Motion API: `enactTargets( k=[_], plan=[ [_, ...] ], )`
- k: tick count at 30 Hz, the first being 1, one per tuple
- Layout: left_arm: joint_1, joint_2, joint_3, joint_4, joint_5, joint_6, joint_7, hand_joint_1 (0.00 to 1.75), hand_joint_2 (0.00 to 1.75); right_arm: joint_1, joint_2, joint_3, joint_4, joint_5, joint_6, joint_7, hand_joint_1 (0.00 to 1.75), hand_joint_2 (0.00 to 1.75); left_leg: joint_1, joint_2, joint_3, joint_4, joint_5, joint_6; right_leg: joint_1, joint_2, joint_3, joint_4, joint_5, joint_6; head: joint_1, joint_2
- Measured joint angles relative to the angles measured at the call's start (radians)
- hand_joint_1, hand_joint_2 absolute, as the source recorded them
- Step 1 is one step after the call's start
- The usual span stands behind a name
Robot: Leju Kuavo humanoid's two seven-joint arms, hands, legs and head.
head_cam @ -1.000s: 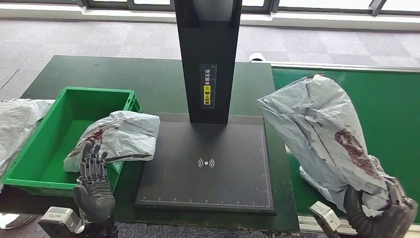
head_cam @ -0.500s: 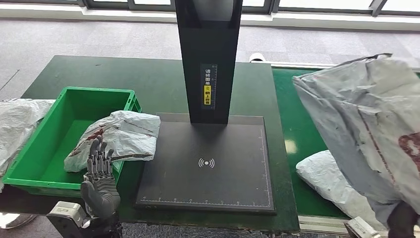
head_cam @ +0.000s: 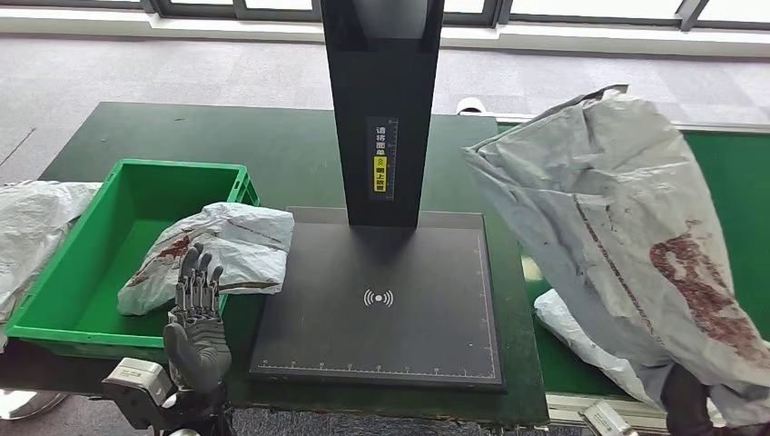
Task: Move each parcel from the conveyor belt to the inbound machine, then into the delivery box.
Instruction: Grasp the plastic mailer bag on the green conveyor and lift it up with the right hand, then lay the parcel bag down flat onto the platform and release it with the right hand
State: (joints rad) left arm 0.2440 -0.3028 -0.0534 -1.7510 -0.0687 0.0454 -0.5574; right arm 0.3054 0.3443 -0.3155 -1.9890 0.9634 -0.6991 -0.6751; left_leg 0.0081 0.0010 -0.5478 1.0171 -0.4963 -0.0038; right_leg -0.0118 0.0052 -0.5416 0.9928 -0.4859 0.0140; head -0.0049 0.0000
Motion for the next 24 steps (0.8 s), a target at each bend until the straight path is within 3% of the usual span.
enactTargets(
  k=[7, 14, 24],
  plan=[
    [-0.014, 0.001, -0.004, 0.023, -0.014, -0.013, 0.003, 0.00, 0.00, -0.090, -0.026, 0.206, 0.382, 0.089, 0.076, 0.183, 1.75, 1.75, 0.001, 0.001, 0.001, 0.000, 0.001, -0.001, 0.001, 0.001, 0.000, 0.001, 0.000, -0.001, 0.000, 0.000],
    [-0.022, 0.003, -0.004, 0.044, -0.015, -0.001, -0.020, 0.00, 0.00, -0.234, -0.081, 0.465, 0.802, -0.039, 0.128, 0.197, 1.75, 1.75, 0.001, 0.000, 0.000, 0.000, 0.002, -0.002, 0.001, 0.001, -0.002, 0.002, 0.001, -0.001, 0.000, 0.000],
    [-0.045, 0.010, -0.015, 0.070, -0.015, 0.013, -0.028, 0.00, 0.00, -0.313, -0.126, 0.574, 0.974, -0.067, 0.152, 0.204, 1.75, 1.75, 0.001, 0.000, -0.002, 0.000, 0.002, -0.002, 0.000, 0.000, -0.003, 0.001, 0.000, -0.001, 0.000, 0.000]
  ],
)
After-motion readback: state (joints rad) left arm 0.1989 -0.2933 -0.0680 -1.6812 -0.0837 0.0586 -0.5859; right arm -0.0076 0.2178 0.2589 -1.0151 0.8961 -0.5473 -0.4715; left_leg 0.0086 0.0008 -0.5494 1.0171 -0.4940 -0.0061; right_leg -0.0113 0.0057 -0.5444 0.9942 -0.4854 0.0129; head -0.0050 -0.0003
